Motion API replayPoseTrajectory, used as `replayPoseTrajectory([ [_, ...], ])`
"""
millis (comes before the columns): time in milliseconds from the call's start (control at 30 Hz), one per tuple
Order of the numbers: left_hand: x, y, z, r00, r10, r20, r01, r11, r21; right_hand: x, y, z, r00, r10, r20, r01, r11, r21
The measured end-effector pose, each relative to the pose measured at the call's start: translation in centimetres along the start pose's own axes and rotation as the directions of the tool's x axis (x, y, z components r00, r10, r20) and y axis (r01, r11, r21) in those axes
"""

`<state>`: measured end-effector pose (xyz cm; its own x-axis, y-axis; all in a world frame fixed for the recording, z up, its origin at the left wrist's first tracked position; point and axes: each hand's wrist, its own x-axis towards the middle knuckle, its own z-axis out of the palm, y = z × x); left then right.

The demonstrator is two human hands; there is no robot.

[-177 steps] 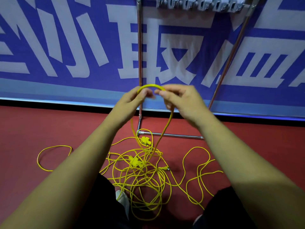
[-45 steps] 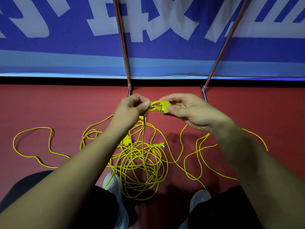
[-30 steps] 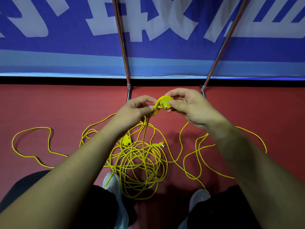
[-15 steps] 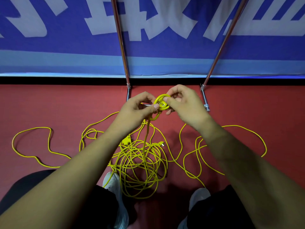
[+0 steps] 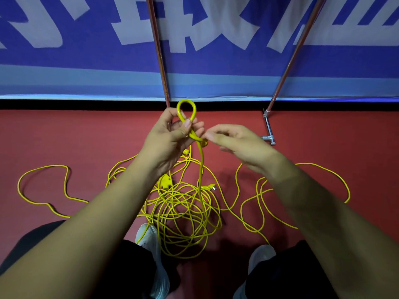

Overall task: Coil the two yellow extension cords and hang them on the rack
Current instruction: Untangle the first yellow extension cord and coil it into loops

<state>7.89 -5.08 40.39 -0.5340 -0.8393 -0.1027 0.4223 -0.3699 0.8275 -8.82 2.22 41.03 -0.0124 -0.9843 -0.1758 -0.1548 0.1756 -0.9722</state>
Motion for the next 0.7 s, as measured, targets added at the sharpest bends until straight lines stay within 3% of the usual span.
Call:
replayPoseTrajectory([
  [133,0.1,-0.1,-0.3,1.0,0.017,-0.023,-0.016,0.999,0.031,-0.2,0.5,0.8,0.995,-0.069,0.079,0.082,0.982,-0.172],
  [300,0.4,-0.5,-1.3,0.992,0.119,-0.033,-0.092,0.888,0.451,0.3,0.7,0.0,0.992,-0.11,-0.057,0.084,0.937,-0.339],
  [433,0.4,-1.2,-1.2,0.984,0.165,-0.062,-0.074,0.708,0.703,0.0,0.1,-0.5,0.999,-0.018,-0.041,0.011,0.986,-0.165],
  [567,0.0,-1.2,-1.3,0.992,0.106,0.069,-0.112,0.481,0.869,-0.3,-0.7,-0.8,0.997,0.071,0.005,-0.071,0.994,0.086],
  [633,-0.1,-1.0,-1.4,0.987,0.051,0.151,-0.159,0.357,0.92,-0.1,-0.7,-1.2,0.995,0.095,-0.043,-0.088,0.984,0.156],
  [700,-0.4,-0.9,-1.4,0.984,0.004,0.181,-0.175,0.259,0.95,0.0,-0.6,-1.6,0.987,0.084,-0.137,-0.069,0.992,0.11],
])
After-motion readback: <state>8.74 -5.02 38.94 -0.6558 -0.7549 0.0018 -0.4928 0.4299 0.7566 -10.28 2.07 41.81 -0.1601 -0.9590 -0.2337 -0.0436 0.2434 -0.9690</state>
